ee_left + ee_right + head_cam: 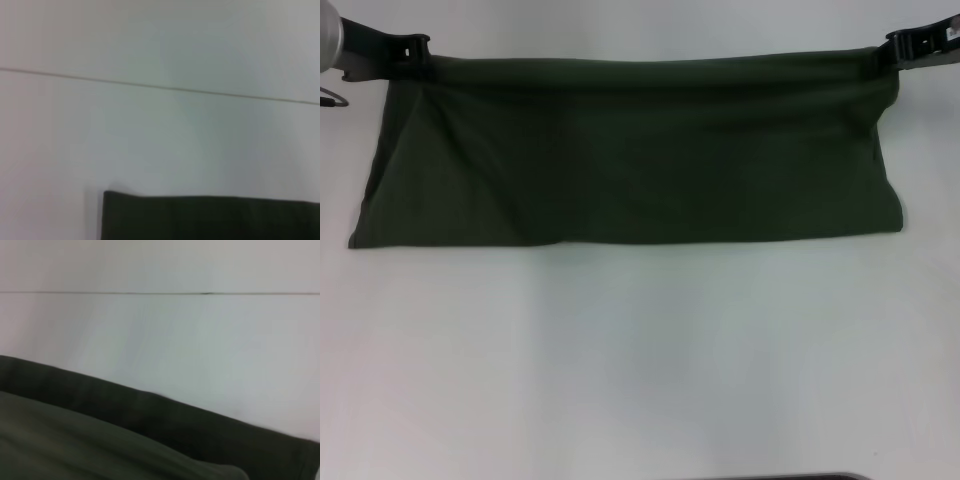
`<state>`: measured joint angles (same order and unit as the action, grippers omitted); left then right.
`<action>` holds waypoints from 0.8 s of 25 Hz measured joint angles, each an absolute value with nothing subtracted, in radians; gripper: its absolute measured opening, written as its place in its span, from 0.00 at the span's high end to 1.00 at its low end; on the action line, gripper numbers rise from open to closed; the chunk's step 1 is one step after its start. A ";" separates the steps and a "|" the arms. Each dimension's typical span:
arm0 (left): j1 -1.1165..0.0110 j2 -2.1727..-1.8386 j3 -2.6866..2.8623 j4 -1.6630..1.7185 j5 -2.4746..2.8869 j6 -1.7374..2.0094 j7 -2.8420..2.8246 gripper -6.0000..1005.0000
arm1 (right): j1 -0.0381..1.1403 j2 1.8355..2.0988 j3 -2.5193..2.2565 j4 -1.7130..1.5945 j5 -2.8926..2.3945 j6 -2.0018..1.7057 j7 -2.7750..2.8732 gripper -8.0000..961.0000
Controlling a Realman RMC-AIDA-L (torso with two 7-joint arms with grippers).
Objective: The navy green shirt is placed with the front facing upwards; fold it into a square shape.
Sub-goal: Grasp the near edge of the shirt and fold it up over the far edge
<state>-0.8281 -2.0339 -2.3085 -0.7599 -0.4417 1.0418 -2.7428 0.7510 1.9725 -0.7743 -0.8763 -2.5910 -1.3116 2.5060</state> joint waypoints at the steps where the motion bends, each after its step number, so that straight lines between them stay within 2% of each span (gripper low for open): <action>1: -0.827 -2.038 -2.306 -0.760 -0.441 1.028 -2.741 0.98 | 0.751 1.980 -0.775 -0.877 -2.600 -1.297 2.506 0.79; 11: -0.817 -2.078 -2.297 -0.753 -0.431 0.909 -2.736 0.98 | 0.752 2.016 -0.776 -0.882 -2.606 -1.202 2.499 0.78; 20: -0.815 -2.082 -2.274 -0.732 -0.429 0.880 -2.735 0.98 | 0.761 2.034 -0.813 -0.876 -2.611 -1.149 2.501 0.77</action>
